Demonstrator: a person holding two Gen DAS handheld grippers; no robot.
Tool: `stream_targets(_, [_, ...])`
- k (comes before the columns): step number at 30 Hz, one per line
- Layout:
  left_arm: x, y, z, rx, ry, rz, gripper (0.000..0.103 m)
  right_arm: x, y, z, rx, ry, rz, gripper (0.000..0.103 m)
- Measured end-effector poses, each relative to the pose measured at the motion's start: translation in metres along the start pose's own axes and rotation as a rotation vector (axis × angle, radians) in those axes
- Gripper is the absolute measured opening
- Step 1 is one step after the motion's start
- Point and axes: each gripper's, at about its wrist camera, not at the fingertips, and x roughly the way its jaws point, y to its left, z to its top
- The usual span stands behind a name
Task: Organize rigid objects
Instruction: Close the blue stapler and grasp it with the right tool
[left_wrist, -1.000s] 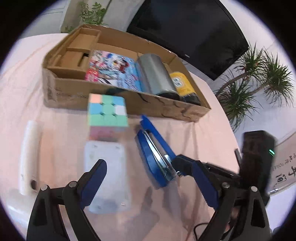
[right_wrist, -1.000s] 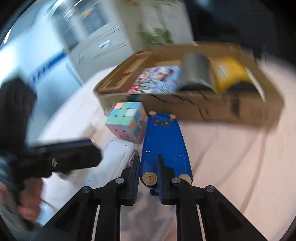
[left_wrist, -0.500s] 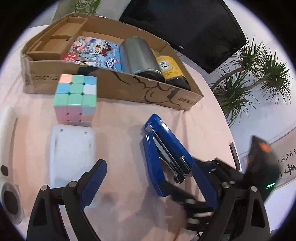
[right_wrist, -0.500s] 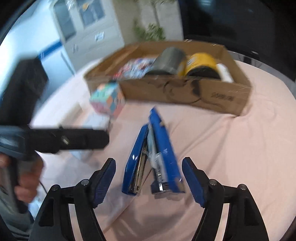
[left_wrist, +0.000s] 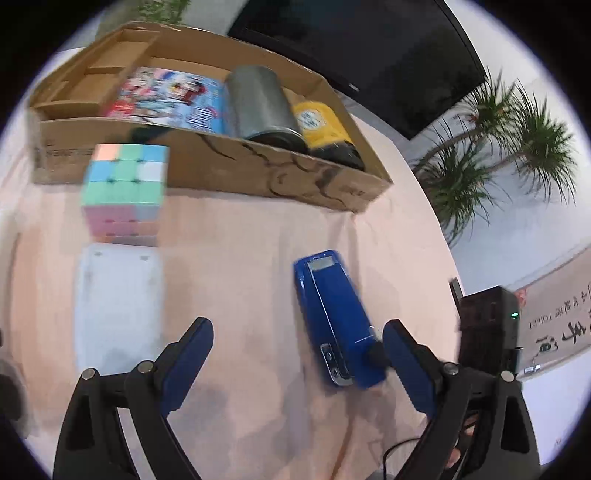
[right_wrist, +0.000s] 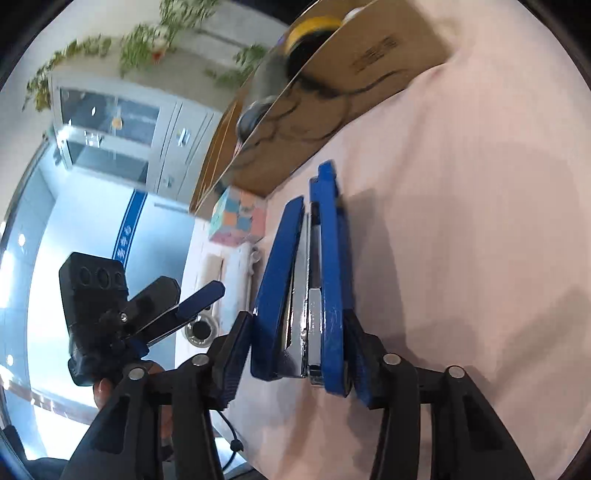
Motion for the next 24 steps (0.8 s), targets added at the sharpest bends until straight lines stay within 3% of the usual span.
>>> stream_targets(2, [0.009, -0.008, 0.001, 0.015, 0.019, -0.012, 0.093, -0.029, 0.003, 0.000, -0.069, -0.079, -0.196, 0.085])
stream_targets(4, [0.018, -0.013, 0.001, 0.018, 0.038, -0.025, 0.093, -0.043, 0.021, -0.001, -0.200, -0.109, -0.337, 0.086])
stream_targets(7, [0.029, -0.017, 0.000, 0.007, 0.062, -0.058, 0.093, -0.032, 0.054, -0.010, -0.396, -0.078, -0.412, 0.085])
stream_targets(10, [0.041, -0.013, 0.001, -0.009, 0.086, -0.088, 0.093, -0.005, 0.072, -0.019, -0.505, -0.040, -0.489, 0.072])
stream_targets(12, [0.044, -0.011, 0.000, -0.020, 0.095, -0.098, 0.093, 0.016, 0.072, -0.017, -0.488, -0.004, -0.511, 0.046])
stream_targets(13, [0.045, -0.010, 0.000, -0.023, 0.099, -0.102, 0.093, 0.023, 0.073, -0.016, -0.485, -0.005, -0.536, 0.042])
stream_targets(14, [0.046, -0.010, -0.001, -0.022, 0.103, -0.105, 0.093, 0.028, 0.077, -0.017, -0.509, -0.030, -0.570, 0.031])
stream_targets(16, [0.046, -0.007, -0.004, -0.021, 0.106, -0.116, 0.093, 0.027, 0.073, -0.020, -0.481, -0.018, -0.531, 0.030])
stream_targets(19, [0.048, 0.000, -0.007, -0.046, 0.126, -0.145, 0.087, 0.017, 0.059, -0.018, -0.348, 0.012, -0.383, 0.028])
stream_targets(21, [0.053, 0.004, -0.010, -0.066, 0.159, -0.174, 0.070, 0.015, 0.049, -0.016, -0.228, 0.042, -0.250, 0.028])
stream_targets(24, [0.054, 0.009, -0.018, -0.096, 0.176, -0.210, 0.058, 0.018, 0.040, -0.023, -0.104, 0.073, -0.108, 0.027])
